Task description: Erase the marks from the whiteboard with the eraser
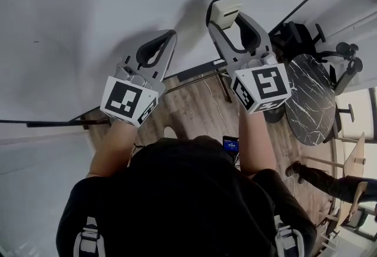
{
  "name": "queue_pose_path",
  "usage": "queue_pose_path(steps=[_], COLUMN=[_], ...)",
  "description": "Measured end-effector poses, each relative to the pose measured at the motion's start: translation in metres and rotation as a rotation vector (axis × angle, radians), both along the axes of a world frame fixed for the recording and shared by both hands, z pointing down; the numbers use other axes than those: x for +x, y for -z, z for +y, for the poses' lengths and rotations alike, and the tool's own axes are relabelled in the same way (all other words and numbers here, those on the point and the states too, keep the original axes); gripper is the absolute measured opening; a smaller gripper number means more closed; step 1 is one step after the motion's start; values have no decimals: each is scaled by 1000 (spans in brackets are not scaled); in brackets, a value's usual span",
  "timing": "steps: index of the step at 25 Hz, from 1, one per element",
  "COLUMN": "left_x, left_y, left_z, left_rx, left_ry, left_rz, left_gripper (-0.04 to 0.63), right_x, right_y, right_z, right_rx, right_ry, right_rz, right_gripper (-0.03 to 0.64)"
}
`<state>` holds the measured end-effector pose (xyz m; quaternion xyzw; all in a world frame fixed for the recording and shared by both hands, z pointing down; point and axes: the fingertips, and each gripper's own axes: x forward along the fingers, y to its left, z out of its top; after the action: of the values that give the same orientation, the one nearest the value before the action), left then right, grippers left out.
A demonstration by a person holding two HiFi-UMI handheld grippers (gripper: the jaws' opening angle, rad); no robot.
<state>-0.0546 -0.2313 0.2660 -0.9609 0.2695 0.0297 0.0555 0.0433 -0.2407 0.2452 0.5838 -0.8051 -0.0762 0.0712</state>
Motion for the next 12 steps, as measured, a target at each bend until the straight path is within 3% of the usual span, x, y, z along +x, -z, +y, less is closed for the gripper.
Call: queue_pose_path(steps=[6,12], left_x=[-1,4], left_y=[-5,-8], left_z=[-8,-8], left_rx=[-8,-9], left_ry=[26,106], left_rz=[2,-1], left_gripper=[5,5], right_x=[-8,-8], right_y=[18,31], right_z=[-20,-36], right_rx=[77,161], right_ry=[6,25], right_rz=[8,24], right_gripper=[227,225])
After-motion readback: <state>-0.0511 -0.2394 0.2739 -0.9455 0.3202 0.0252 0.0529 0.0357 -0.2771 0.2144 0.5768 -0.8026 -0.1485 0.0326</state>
